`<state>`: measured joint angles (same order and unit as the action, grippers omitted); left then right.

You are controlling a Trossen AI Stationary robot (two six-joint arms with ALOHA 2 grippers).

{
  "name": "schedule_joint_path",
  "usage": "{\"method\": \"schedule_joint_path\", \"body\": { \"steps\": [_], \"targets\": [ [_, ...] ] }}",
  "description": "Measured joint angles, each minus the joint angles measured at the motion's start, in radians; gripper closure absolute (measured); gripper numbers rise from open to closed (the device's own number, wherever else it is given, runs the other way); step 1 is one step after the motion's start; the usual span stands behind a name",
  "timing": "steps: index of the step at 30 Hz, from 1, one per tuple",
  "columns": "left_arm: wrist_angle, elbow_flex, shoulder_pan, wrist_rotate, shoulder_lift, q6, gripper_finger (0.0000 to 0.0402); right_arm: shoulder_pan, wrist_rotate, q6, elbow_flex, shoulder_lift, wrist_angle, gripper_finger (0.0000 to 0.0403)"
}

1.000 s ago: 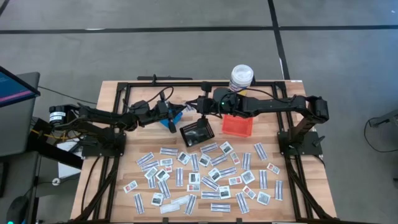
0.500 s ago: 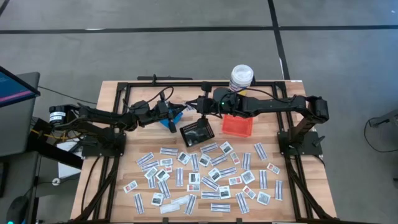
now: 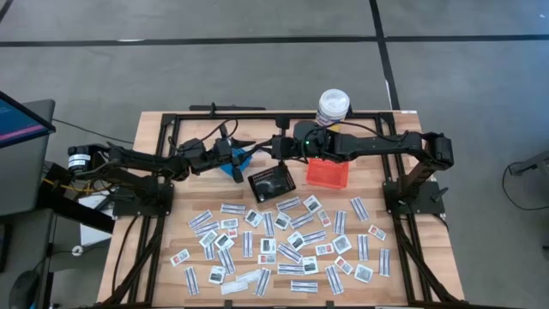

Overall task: Pick & Place First Aid Supplies
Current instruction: Put the bandage into the blue container

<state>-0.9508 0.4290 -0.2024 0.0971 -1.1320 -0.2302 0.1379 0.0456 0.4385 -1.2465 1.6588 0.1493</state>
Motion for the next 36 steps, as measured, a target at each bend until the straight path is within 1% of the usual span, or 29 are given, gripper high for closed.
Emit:
{"method": "schedule_joint_path", "body": {
  "steps": [2, 4, 7, 8, 9, 20, 36],
  "targets": [
    [0.000, 0.000, 0.000, -0.001, 0.000, -0.001, 0.0303, 0.000, 0.000, -0.016, 0.000, 0.000, 0.000, 0.0403],
    [0.000, 0.000, 0.000, -0.030, 0.000, -0.021, 0.0316, 0.000, 0.002, -0.022, 0.000, 0.000, 0.000, 0.0403],
    [0.000, 0.000, 0.000, -0.104, 0.000, -0.031, 0.0362, 0.002, 0.004, -0.021, 0.000, 0.000, -0.008, 0.0403],
    [0.001, 0.000, 0.000, -0.117, 0.000, -0.027, 0.0381, 0.003, 0.003, -0.021, 0.000, 0.000, -0.014, 0.0403],
    [0.002, 0.000, -0.001, -0.122, 0.000, -0.026, 0.0390, 0.003, 0.003, -0.021, 0.000, 0.000, -0.017, 0.0403],
    [0.009, 0.000, -0.001, -0.084, 0.000, -0.027, 0.0393, 0.006, 0.006, -0.020, 0.000, 0.000, -0.023, 0.0403],
    [0.021, 0.002, -0.001, -0.047, 0.000, -0.027, 0.0392, 0.007, 0.009, 0.038, 0.000, 0.000, -0.028, 0.0403]
  ]
}}
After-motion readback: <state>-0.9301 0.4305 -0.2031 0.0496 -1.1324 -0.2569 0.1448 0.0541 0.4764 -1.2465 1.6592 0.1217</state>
